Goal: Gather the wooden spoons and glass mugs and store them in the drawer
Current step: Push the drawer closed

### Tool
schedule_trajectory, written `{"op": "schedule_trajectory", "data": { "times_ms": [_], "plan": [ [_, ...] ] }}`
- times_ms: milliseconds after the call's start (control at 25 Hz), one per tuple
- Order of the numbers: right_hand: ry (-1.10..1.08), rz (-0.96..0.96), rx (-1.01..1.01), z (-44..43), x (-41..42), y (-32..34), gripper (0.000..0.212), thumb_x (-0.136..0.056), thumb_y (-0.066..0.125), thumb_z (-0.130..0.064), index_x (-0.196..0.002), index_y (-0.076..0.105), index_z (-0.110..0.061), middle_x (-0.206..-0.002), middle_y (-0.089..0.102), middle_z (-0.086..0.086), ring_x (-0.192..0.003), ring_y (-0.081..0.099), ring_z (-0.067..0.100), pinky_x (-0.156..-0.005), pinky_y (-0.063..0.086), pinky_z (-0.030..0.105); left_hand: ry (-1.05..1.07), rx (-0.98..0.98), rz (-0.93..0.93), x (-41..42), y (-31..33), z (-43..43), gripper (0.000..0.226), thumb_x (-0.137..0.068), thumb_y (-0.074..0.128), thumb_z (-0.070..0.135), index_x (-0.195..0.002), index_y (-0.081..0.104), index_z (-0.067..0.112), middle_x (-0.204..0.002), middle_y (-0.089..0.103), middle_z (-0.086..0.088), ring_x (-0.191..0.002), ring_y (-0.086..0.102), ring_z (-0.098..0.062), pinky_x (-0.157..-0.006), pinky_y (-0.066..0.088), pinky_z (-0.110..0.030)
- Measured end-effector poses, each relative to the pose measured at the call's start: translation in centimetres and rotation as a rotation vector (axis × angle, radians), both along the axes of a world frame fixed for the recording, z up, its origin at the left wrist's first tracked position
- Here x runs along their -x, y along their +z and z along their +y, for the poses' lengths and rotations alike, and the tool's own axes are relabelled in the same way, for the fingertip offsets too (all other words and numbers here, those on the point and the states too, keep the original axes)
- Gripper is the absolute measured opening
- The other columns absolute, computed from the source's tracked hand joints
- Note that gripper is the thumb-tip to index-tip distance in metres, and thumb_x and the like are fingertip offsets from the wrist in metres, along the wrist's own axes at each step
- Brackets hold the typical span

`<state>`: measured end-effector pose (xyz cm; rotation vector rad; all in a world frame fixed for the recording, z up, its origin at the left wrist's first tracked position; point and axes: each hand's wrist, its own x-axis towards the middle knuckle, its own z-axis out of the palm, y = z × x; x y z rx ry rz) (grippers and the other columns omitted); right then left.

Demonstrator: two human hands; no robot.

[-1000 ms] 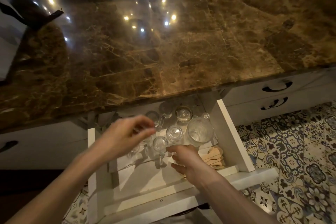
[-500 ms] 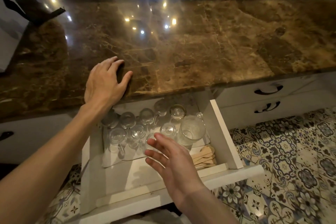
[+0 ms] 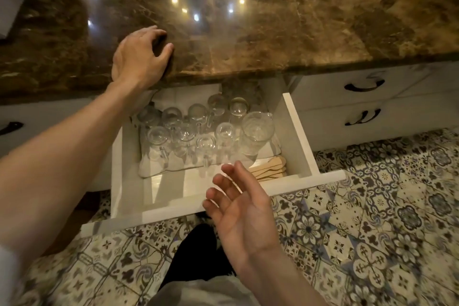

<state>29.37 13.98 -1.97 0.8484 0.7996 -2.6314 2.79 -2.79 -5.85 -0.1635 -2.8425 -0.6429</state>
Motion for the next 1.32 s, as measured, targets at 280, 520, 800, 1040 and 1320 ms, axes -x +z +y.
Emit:
{"op": "schedule_trajectory", "data": {
  "times_ms": [280,520,800,1040,1320],
  "plan": [
    [-0.250,-0.221,0.127,0.3,-5.1,-4.3,0.022,-0.075,0.064,-0.032,-0.069,0.072,-0.011,-0.066,0.063,0.005,-0.052,0.057,0.017,-0.049,0.050,0.027,-0.018,-0.004,-0.015,-0.8,0.1,0.0,0.050,-0.092,0.042,0.049,-0.136,0.044,0.025,-0.145,0.043,0.001,-0.132,0.039,-0.023,-0.106,0.033,-0.042],
    [-0.368,-0.400,0.185,0.3,-5.8,-9.2,0.021,-0.074,0.064,-0.030,-0.080,0.065,-0.010,-0.066,0.063,0.005,-0.060,0.056,0.018,-0.060,0.046,0.029,-0.043,-0.015,-0.013,-0.8,-0.1,-0.5,0.050,-0.092,0.042,0.049,-0.136,0.044,0.026,-0.146,0.043,0.001,-0.133,0.038,-0.023,-0.108,0.032,-0.041],
    [-0.458,-0.518,0.216,-0.5,-3.6,-11.5,0.021,-0.085,0.057,-0.030,-0.083,0.057,-0.009,-0.072,0.054,0.006,-0.069,0.049,0.019,-0.065,0.044,0.028,-0.042,-0.066,0.008,-0.7,-0.3,-0.6,0.047,-0.092,0.044,0.047,-0.133,0.048,0.025,-0.142,0.047,0.000,-0.128,0.043,-0.024,-0.105,0.037,-0.042],
    [-0.491,-0.587,0.206,-1.0,-1.2,-10.5,0.034,-0.094,0.043,-0.039,-0.095,0.059,-0.009,-0.091,0.062,0.012,-0.085,0.058,0.023,-0.080,0.050,0.033,-0.024,-0.077,0.021,-0.7,0.1,-0.4,0.045,-0.092,0.044,0.046,-0.130,0.051,0.023,-0.139,0.051,0.000,-0.126,0.046,-0.025,-0.103,0.039,-0.043],
    [-0.470,-0.839,0.011,-1.4,1.4,-9.4,0.033,-0.093,0.027,-0.020,-0.067,0.046,-0.016,-0.056,0.042,-0.001,-0.048,0.032,0.013,-0.049,0.029,0.022,-0.021,-0.092,0.021,-0.9,0.2,-0.1,0.044,-0.093,0.044,0.045,-0.130,0.051,0.022,-0.138,0.051,-0.002,-0.125,0.046,-0.025,-0.102,0.040,-0.044]
  ]
}}
